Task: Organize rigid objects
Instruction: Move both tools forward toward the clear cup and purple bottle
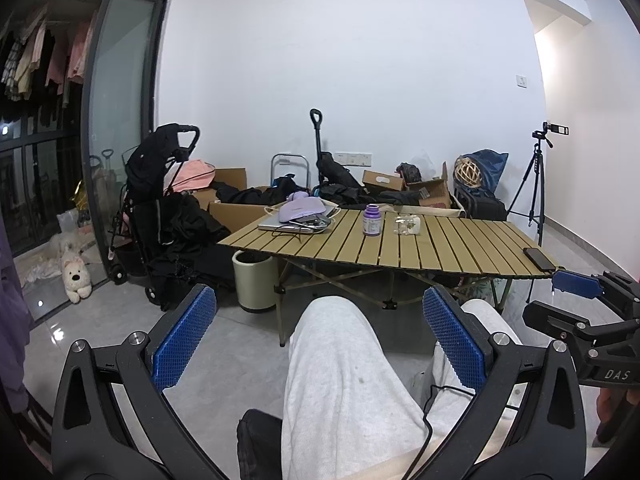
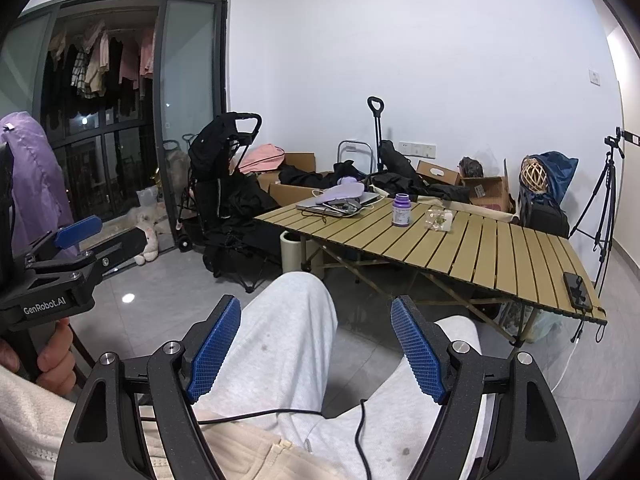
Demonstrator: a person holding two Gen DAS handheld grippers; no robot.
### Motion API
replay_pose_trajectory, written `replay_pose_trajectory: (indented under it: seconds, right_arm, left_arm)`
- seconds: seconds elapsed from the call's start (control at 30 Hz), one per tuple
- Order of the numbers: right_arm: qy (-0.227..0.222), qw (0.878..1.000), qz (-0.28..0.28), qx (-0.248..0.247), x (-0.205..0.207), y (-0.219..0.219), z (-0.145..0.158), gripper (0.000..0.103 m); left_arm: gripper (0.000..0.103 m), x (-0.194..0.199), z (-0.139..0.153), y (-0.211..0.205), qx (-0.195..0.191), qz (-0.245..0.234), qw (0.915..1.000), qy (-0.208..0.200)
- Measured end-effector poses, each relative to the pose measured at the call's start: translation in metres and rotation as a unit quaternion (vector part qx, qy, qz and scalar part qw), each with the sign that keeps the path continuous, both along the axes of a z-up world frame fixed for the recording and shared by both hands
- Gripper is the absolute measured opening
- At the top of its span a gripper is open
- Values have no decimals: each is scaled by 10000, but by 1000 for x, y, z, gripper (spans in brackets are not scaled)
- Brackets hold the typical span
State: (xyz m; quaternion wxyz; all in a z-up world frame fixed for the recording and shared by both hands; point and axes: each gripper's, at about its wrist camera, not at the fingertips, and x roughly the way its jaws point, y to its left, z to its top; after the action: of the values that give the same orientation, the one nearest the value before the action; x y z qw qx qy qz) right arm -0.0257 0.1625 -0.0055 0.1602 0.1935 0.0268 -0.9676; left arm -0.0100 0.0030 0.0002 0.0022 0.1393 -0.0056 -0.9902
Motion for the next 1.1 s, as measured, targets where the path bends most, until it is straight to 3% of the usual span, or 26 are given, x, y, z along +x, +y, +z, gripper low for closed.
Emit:
replay_pose_trajectory:
  seconds: [0.13, 0.27, 0.37, 0.47, 0.67, 0.8, 1.1]
  right_arm:
    - [98, 9999, 7, 122, -21, 5, 6, 82]
    - [112, 9997, -23, 208, -72, 18, 17, 82]
    - [-18, 9998, -164, 91, -120, 40, 23, 82]
    - [-292, 9989, -350, 89, -172, 61, 24, 82]
    - [-542, 9953, -787, 180, -237, 94, 27, 82]
    - [-647, 9922, -1053, 153, -277, 111, 29, 82]
    - [-877, 9909, -1021, -38, -375, 120, 14, 82]
  left_arm:
    - [103, -41, 9, 4, 2, -252, 9996, -88]
    - [103, -106, 20, 18, -287, -427, 9987, 14]
    - [103, -163, 20, 33, -407, -599, 9971, -212]
    - [103, -208, 16, 41, -316, -697, 9965, -346]
    - [103, -284, 5, 52, -31, -957, 9928, -725]
    - [103, -332, -2, 59, -44, -1015, 9904, -937]
    - [103, -443, -22, 67, -27, -937, 9875, -1267]
